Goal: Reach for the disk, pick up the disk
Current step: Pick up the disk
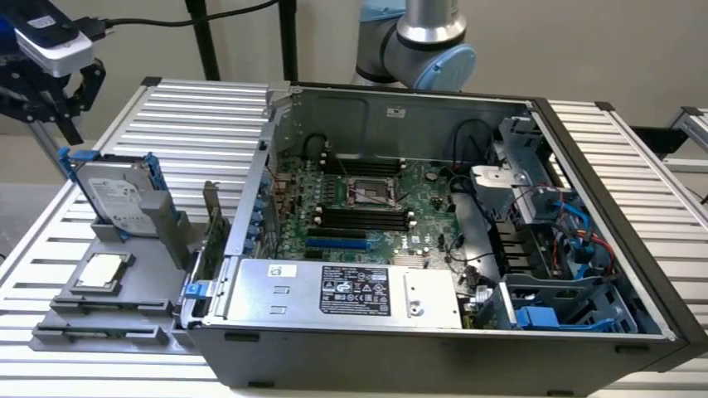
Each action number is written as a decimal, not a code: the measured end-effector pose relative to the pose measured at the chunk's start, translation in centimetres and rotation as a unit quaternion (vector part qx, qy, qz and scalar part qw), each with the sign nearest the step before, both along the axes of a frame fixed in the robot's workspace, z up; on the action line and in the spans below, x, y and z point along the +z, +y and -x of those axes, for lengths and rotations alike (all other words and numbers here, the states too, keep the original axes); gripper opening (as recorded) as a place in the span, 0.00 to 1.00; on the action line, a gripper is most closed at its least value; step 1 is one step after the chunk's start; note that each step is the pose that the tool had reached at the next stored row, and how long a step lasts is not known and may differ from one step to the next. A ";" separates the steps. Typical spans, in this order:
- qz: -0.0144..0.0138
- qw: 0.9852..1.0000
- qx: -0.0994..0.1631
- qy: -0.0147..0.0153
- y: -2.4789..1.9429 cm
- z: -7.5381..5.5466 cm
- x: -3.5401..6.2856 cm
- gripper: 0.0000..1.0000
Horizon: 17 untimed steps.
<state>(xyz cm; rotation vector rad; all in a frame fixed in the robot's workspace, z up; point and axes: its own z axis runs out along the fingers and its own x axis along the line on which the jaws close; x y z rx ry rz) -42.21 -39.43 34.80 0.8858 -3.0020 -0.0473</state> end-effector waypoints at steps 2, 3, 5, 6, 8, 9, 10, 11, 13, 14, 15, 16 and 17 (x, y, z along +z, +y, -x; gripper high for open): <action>0.000 1.000 0.018 0.000 0.00 0.0 0.00 0.11; 0.000 1.000 0.027 0.000 0.00 0.0 0.00 0.11; 0.000 0.999 0.045 0.000 0.00 0.0 0.00 0.11; 0.000 0.999 0.054 0.000 0.00 0.0 0.00 0.11; 0.000 0.997 0.072 0.000 0.00 0.0 0.00 0.11; 0.000 0.997 0.082 0.000 0.00 0.0 0.00 0.11; 0.000 0.996 0.091 0.000 0.00 0.0 0.00 0.11; 0.000 0.995 0.100 0.000 0.00 0.0 0.00 0.11; 0.000 0.993 0.117 0.000 0.00 0.0 0.00 0.11; 0.000 0.992 0.126 0.000 0.00 0.0 0.00 0.11; 0.000 0.991 0.135 0.000 0.00 0.0 0.00 0.11; 0.000 0.990 0.144 0.000 0.00 0.0 0.00 0.11; 0.000 0.988 0.154 0.000 0.00 0.0 0.00 0.11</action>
